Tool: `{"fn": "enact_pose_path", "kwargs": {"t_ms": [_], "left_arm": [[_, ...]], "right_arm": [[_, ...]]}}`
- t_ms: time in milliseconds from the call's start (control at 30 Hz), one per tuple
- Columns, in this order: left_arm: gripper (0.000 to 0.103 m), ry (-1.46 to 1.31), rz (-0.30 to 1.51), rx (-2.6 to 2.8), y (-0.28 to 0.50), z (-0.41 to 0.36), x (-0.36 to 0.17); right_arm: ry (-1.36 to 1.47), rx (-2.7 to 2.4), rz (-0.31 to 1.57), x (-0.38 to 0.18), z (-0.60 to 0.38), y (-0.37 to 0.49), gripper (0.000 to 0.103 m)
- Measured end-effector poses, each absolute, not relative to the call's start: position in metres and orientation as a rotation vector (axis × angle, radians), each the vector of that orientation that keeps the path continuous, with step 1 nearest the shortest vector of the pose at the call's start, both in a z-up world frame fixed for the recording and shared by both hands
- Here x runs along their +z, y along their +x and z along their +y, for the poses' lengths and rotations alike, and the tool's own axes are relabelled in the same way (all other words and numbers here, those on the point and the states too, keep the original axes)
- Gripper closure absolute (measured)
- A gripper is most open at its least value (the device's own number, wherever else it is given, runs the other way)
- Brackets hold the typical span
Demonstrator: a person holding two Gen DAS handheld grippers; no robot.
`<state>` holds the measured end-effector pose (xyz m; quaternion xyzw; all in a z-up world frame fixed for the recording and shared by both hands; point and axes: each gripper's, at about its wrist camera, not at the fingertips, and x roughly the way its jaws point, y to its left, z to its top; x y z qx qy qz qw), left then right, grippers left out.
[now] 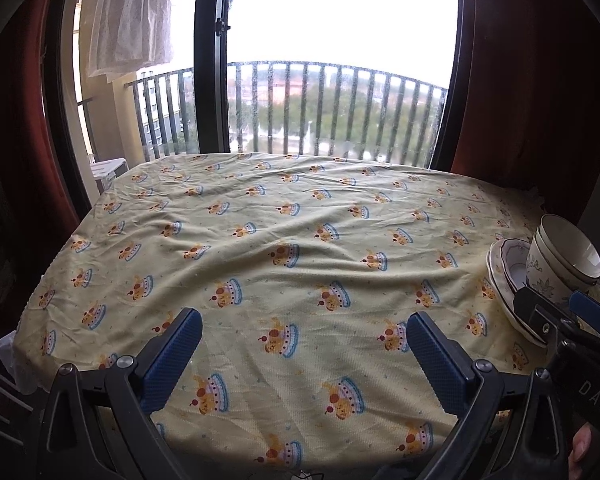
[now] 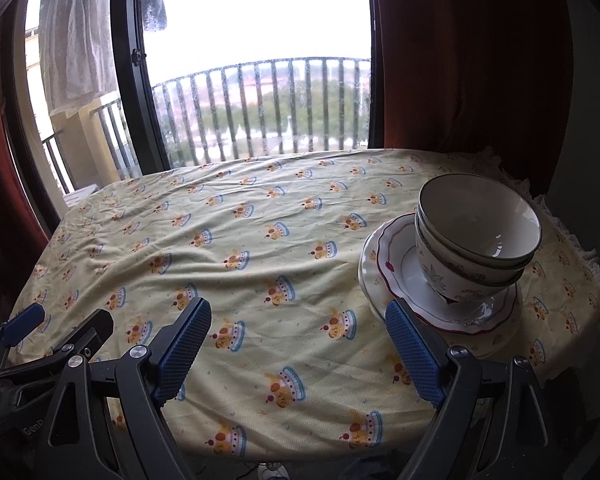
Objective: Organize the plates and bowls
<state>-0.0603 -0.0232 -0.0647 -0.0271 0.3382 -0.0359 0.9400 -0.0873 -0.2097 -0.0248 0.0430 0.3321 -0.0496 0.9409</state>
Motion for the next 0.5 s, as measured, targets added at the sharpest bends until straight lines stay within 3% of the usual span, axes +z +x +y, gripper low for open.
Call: {"fn": "enact_pose_path", "kwargs": {"t_ms": [500], "left_arm": [[0.000,-0.040,0.661,-0.098,-0.057,-0.034,-0.060]], "right_arm": [[0.094,-0.125,0.666,-0.024,-0.221,-0.086,0.012]]}}
